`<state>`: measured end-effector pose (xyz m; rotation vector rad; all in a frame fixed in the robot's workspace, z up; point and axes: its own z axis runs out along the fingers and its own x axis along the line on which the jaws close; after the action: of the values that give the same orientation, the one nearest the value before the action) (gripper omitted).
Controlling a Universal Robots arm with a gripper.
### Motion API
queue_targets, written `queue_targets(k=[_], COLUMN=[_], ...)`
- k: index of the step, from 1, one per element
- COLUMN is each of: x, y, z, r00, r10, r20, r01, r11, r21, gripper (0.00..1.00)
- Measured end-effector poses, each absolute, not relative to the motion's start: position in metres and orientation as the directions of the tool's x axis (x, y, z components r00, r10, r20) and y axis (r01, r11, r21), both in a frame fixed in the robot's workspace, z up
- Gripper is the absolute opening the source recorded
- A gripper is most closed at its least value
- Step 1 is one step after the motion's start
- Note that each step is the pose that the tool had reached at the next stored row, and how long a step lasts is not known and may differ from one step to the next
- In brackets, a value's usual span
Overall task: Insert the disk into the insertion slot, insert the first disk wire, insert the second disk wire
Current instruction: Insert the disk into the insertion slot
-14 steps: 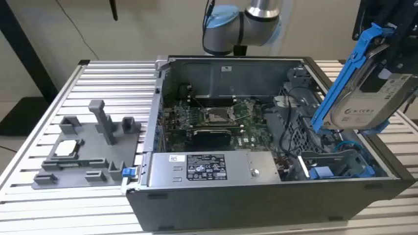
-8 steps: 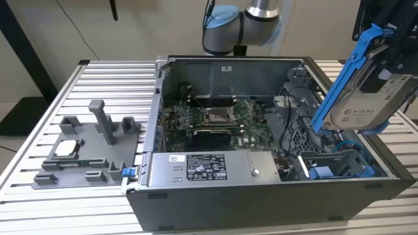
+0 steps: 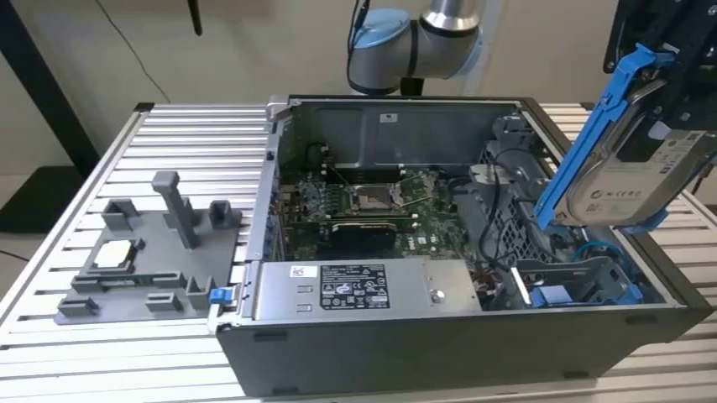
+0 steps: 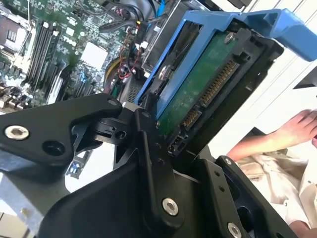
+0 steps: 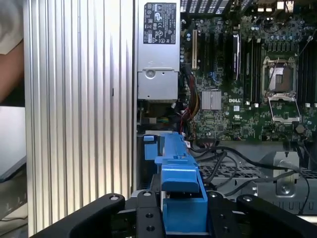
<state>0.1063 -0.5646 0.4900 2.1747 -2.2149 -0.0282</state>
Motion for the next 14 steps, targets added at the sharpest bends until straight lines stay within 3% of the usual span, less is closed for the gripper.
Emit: queue_targets(k=[14], x=[0.106], y=[-0.565], z=[0.477], r00=[-0.02], r10=[-1.0], r20=[0.023], r01=[-0.999], r11=[0.02], r21=[0.039], gripper=[0.0])
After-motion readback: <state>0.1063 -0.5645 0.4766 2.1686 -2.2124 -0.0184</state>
